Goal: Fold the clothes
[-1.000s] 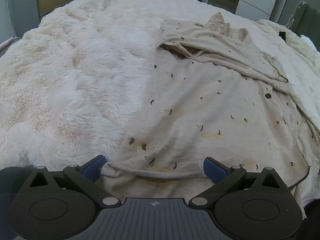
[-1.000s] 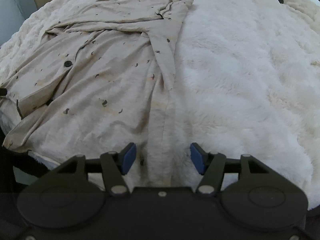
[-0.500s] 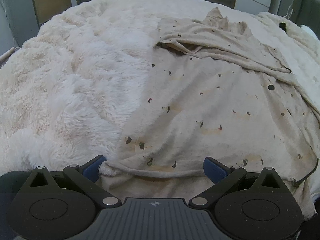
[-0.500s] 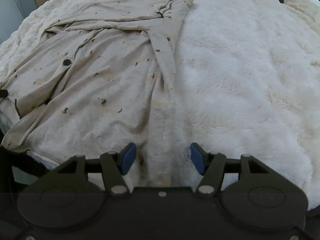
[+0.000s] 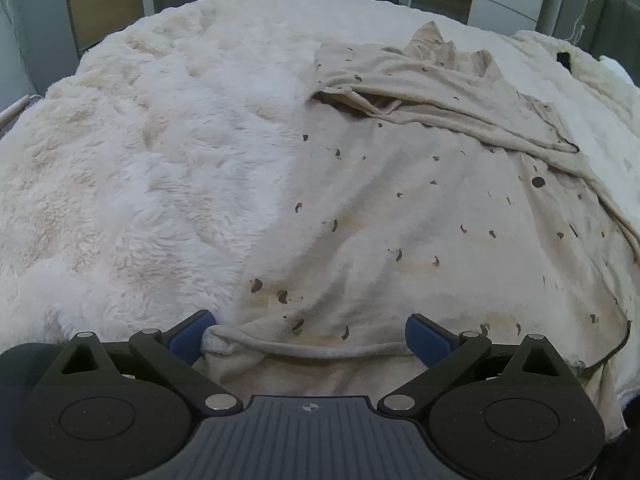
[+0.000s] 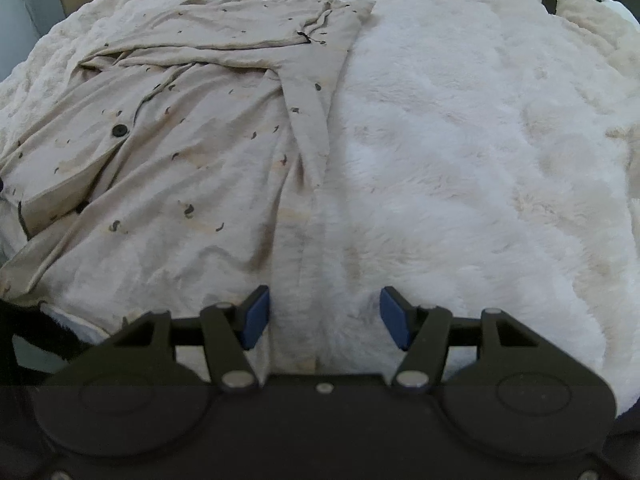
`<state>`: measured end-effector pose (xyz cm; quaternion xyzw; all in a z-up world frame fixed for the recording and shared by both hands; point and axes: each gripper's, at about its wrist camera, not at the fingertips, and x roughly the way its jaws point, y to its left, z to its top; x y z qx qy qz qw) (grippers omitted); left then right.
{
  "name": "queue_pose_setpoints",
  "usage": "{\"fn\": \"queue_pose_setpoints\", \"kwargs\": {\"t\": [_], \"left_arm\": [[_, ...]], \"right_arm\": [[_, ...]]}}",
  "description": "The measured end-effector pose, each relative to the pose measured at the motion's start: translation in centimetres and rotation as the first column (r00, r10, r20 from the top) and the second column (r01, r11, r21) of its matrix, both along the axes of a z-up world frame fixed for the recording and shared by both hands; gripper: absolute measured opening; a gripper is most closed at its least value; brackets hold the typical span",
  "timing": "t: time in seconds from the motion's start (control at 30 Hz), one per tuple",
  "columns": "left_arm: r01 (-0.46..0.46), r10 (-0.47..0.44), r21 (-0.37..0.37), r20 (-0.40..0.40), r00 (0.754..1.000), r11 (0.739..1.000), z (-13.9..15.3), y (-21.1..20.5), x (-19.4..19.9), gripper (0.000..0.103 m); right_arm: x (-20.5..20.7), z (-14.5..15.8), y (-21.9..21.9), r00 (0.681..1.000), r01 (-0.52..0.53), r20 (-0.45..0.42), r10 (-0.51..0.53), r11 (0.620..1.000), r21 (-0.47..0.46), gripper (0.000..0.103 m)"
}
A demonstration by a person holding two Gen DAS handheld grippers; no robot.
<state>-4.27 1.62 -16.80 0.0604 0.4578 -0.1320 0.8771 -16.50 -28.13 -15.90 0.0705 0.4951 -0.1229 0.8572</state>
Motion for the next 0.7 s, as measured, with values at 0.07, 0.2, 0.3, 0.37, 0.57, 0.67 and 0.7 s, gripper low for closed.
{"fn": "queue_pose_setpoints", "kwargs": {"t": [0.07,0.2,0.3,0.37,0.57,0.67,0.7], "left_arm": [[0.007,-0.008,-0.006,-0.010,1.000,1.000,0.0,-0.1,0.0,0.100],[0.006,-0.007,-0.029,-0.025,1.000,1.000,-0.3,-0.2,0.0,0.095],[0.007,-0.009,-0.038,-0.042,0.999,0.999,-0.5,-0.3,0.1,0.095],[0.004,-0.006,-0.042,-0.052,0.999,0.999,-0.6,-0.2,0.2,0.095],[-0.027,0.014,-0.105,-0.121,0.993,0.994,-0.8,1.4,1.2,0.089],[-0.047,0.026,-0.145,-0.143,0.989,0.988,-0.5,2.2,1.6,0.088],[-0.051,0.029,-0.155,-0.142,0.989,0.987,-0.3,2.5,1.6,0.088]], "right_arm": [[0.0,0.0,0.0,1.000,0.001,0.000,-0.001,1.000,0.001,0.058],[0.4,-0.3,0.7,1.000,-0.022,-0.013,0.022,1.000,-0.010,0.058],[0.6,-0.4,1.2,0.999,-0.046,-0.014,0.045,0.999,-0.014,0.058],[0.7,-0.4,1.3,0.998,-0.055,-0.015,0.055,0.998,-0.009,0.058],[0.3,-0.1,0.7,1.000,-0.024,-0.004,0.025,1.000,0.019,0.058],[-0.2,0.2,0.2,1.000,-0.004,0.011,0.004,1.000,0.031,0.058],[-0.3,0.3,-0.1,1.000,0.006,0.023,-0.007,0.999,0.046,0.058]]}}
